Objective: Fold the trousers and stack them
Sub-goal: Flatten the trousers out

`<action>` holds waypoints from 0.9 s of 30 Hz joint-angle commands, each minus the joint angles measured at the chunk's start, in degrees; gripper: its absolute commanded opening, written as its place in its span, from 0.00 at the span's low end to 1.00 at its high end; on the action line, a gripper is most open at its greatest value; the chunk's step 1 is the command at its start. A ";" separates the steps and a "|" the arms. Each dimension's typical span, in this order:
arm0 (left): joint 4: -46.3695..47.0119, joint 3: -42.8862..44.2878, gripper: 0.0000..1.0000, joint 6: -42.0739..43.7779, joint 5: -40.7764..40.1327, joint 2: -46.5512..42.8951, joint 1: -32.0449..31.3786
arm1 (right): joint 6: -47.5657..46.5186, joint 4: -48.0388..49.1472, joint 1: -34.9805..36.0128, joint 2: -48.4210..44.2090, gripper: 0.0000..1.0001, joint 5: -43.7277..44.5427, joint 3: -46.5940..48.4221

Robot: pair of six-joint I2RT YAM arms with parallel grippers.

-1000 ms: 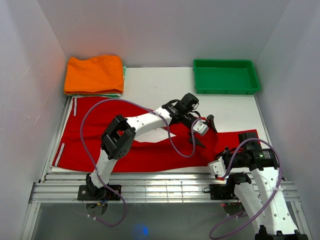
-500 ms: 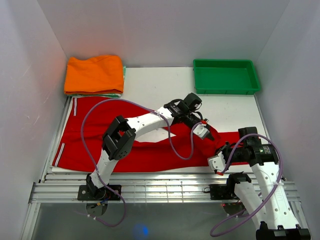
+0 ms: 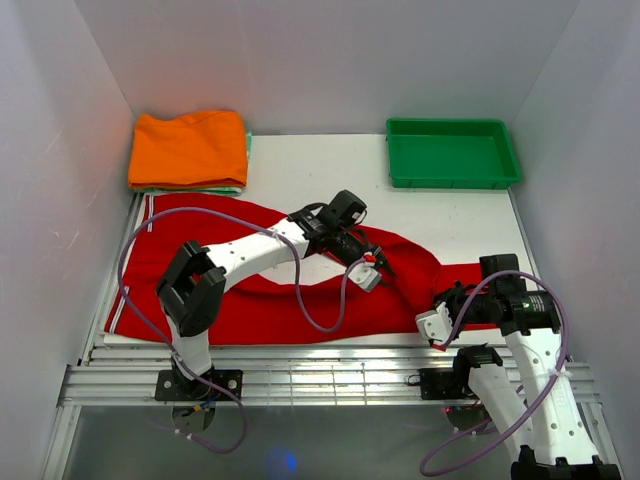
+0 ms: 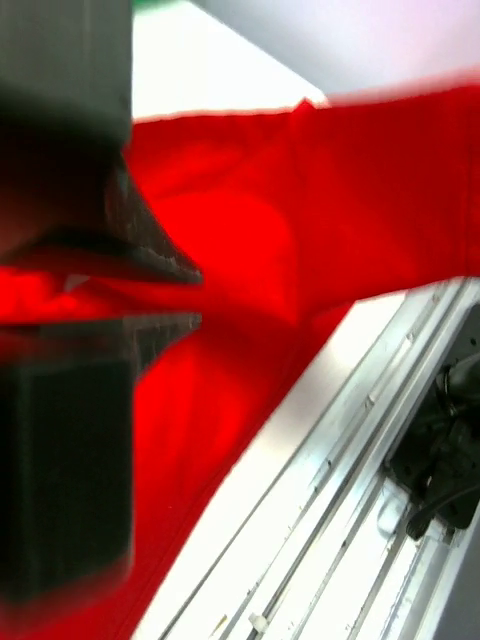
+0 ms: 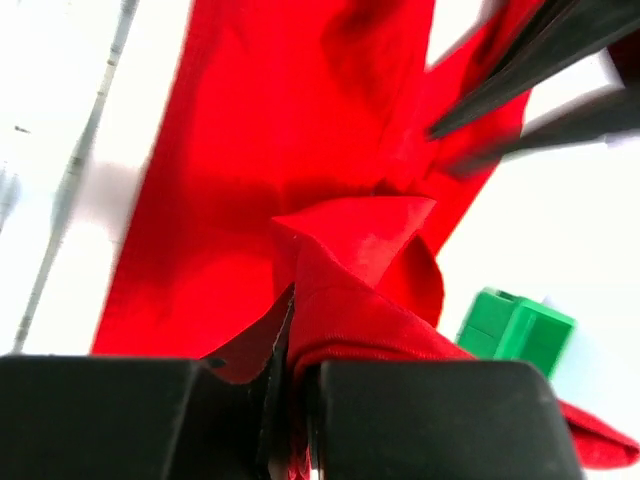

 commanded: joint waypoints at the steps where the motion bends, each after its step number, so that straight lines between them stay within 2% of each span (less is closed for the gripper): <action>1: 4.82 -0.96 0.43 3.40 0.04 -5.75 0.39 | -40.47 -7.03 0.28 0.20 0.08 -1.13 0.67; 2: 5.62 -0.61 0.51 3.04 0.57 -5.49 0.66 | -42.93 -7.05 0.29 0.12 0.08 -2.01 0.50; 3: 6.15 -0.08 0.81 2.95 0.84 -4.44 0.66 | -44.78 -6.96 0.29 0.12 0.08 -1.93 -0.81; 4: 6.86 0.62 0.95 3.21 1.27 -3.74 0.66 | -45.67 -6.88 0.29 0.20 0.08 -1.93 -1.08; 5: 7.39 2.11 0.98 3.21 2.15 -3.03 0.49 | -45.94 -6.70 0.29 0.81 0.08 -2.36 -1.08; 12: 9.41 9.06 0.98 3.21 4.88 4.61 -1.18 | -46.12 -3.19 6.69 1.96 0.08 -3.07 -0.99; 15: 8.80 11.35 0.98 2.51 6.64 7.08 -2.24 | -45.95 -1.61 7.14 2.14 0.08 -2.81 -1.52; 20: 5.91 9.42 0.98 5.74 8.83 6.64 -4.08 | -45.68 3.75 7.14 0.56 0.08 -0.27 -3.63; 23: 1.60 7.22 0.98 11.10 9.45 4.72 -5.40 | -45.42 2.62 7.14 1.17 0.08 2.02 -2.41; 27: 0.45 5.11 0.96 11.56 9.63 3.04 -6.81 | -44.46 3.05 7.14 1.52 0.08 4.22 -2.13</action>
